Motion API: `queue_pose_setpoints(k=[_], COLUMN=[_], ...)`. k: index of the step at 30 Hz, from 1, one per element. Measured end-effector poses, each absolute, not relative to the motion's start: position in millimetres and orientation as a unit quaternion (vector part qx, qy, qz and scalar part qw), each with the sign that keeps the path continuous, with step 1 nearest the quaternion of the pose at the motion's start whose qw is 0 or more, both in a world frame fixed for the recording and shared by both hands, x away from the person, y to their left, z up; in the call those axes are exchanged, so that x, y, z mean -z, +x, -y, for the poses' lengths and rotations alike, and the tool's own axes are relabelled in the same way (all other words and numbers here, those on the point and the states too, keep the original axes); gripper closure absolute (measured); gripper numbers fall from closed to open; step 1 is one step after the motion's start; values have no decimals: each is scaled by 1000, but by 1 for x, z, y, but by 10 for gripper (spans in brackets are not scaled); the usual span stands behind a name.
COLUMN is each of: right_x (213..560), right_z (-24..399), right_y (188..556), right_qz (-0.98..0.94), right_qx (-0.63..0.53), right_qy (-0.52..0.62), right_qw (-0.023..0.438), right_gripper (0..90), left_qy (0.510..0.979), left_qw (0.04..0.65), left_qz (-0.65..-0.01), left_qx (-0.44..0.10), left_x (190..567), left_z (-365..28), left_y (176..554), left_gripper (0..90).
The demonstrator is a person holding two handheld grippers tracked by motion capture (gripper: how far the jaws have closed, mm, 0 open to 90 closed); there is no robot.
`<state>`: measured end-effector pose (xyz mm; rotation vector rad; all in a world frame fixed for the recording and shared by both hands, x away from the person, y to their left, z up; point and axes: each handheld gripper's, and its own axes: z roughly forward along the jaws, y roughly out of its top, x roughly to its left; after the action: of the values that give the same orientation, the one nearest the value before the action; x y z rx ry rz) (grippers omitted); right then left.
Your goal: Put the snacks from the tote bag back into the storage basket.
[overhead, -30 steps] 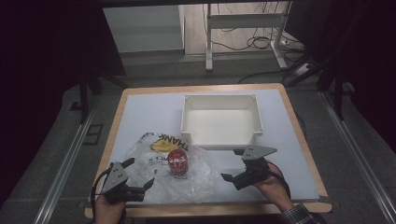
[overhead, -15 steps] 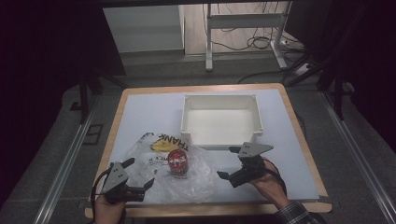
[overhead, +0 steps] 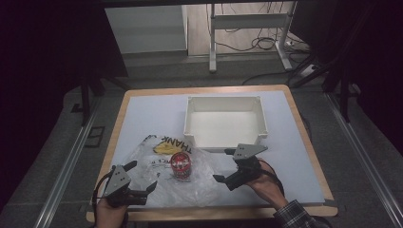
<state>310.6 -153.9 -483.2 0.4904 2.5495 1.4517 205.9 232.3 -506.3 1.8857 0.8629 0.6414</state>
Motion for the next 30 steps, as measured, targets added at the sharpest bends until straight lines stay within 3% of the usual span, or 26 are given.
queue_pose_setpoints(k=[30], right_x=[492], right_z=[110], right_y=[322], right_qz=[-880], right_qx=[-457], right_qy=[120], right_qw=[55], right_gripper=[5], left_qy=[772], left_qw=[464], left_qz=[-347], left_qx=[-261], left_x=[506], left_z=[-231], left_y=[206], left_gripper=[29])
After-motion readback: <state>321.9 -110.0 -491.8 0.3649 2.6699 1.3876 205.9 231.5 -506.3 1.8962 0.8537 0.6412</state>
